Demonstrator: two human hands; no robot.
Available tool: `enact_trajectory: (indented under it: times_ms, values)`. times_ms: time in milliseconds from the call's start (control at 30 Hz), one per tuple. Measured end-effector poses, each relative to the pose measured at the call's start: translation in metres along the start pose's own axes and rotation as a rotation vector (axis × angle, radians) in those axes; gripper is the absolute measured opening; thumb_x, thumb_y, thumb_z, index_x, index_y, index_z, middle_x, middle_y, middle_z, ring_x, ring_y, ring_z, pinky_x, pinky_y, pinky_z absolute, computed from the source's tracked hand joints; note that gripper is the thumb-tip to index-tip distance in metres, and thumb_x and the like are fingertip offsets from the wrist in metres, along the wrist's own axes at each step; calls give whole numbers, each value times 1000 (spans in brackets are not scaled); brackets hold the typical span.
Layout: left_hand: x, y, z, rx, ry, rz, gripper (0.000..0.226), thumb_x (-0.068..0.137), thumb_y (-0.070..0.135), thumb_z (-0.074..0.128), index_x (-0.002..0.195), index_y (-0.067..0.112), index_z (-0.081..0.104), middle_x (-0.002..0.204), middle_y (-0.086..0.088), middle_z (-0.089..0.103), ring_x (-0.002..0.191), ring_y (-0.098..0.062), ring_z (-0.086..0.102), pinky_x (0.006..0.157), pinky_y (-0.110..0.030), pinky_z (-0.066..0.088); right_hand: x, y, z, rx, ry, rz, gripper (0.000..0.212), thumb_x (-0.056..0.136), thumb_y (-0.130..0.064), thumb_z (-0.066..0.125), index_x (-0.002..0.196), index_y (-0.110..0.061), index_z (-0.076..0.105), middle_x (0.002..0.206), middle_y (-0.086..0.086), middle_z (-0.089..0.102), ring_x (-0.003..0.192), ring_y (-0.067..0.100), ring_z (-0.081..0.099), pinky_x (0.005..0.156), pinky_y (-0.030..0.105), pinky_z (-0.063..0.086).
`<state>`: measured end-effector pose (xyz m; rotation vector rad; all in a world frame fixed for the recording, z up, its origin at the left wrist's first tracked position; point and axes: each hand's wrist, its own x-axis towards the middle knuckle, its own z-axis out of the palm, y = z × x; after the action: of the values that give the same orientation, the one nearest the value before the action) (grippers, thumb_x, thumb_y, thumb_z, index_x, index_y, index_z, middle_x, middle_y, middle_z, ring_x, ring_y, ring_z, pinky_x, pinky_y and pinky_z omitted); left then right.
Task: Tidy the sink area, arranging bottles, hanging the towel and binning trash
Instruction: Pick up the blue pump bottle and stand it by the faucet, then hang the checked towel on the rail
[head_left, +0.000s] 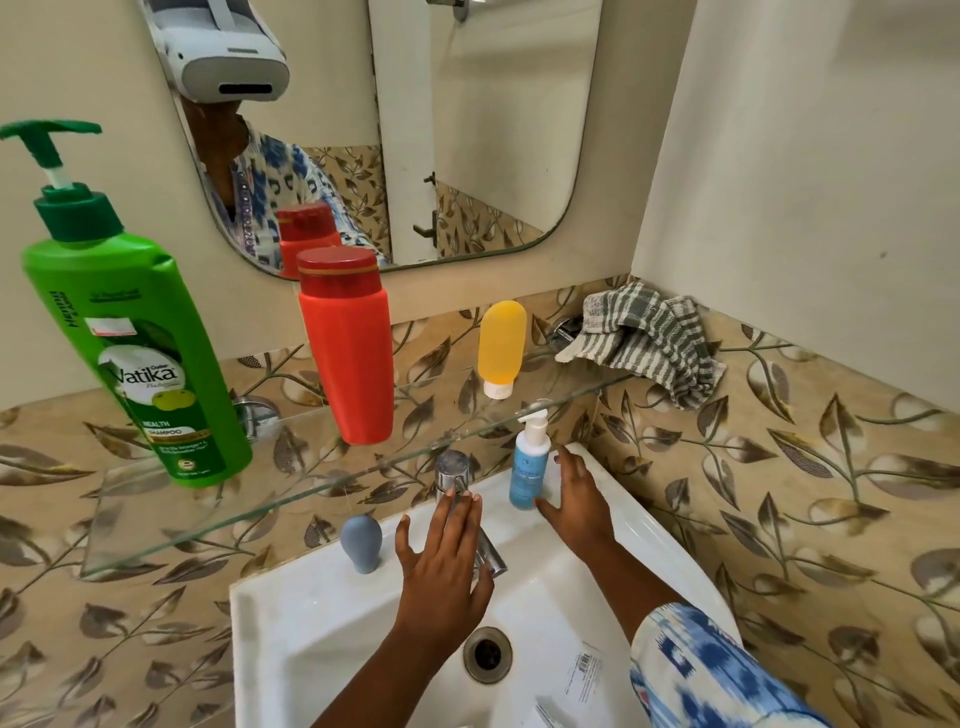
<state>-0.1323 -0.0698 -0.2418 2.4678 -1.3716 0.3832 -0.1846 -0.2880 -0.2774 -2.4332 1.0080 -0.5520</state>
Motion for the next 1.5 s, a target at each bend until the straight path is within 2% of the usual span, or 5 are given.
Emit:
enact_trajectory:
  times_ms: [167, 300, 1067, 1300, 1500]
  values:
    - [-4, 9, -1, -93, 41, -42, 65, 75, 38, 41, 136, 15, 38, 138, -9, 54, 130, -20, 31, 98, -48, 19, -14, -2, -42, -10, 575, -2, 28, 78, -12, 60, 105, -4, 60, 105, 19, 62, 90, 35, 62, 74, 39, 53]
    - [-4, 19, -5, -137, 27, -23, 63, 76, 39, 39, 136, 16, 36, 138, -10, 55, 129, -25, 48, 98, -54, 30, -1, -6, -87, 109, 723, 66, 24, 81, -7, 62, 105, 0, 61, 126, 25, 51, 105, 40, 57, 81, 40, 52]
    - [81, 129, -117, -678, 332, 311, 47, 81, 31, 57, 126, 19, 54, 129, -7, 55, 120, -25, 50, 96, -44, 40, -17, -35, -257, 162, 829, 37, 12, 88, -14, 58, 99, -8, 57, 80, 21, 67, 61, 30, 58, 56, 37, 44]
    - [108, 207, -141, -703, 36, 310, 29, 86, 25, 58, 113, 17, 62, 108, -9, 69, 101, -29, 61, 85, -39, 46, -107, -29, -317, -91, 657, -34, 6, 93, -19, 50, 99, -18, 50, 55, 15, 54, 49, 32, 51, 47, 37, 37]
    - [121, 222, -165, -1009, -352, 479, 22, 87, 15, 63, 102, 1, 70, 92, -13, 72, 82, -19, 63, 72, -25, 47, -154, -1, -370, -397, 519, 110, 17, 92, -22, 53, 101, -18, 67, 108, 9, 67, 98, 31, 60, 74, 35, 46]
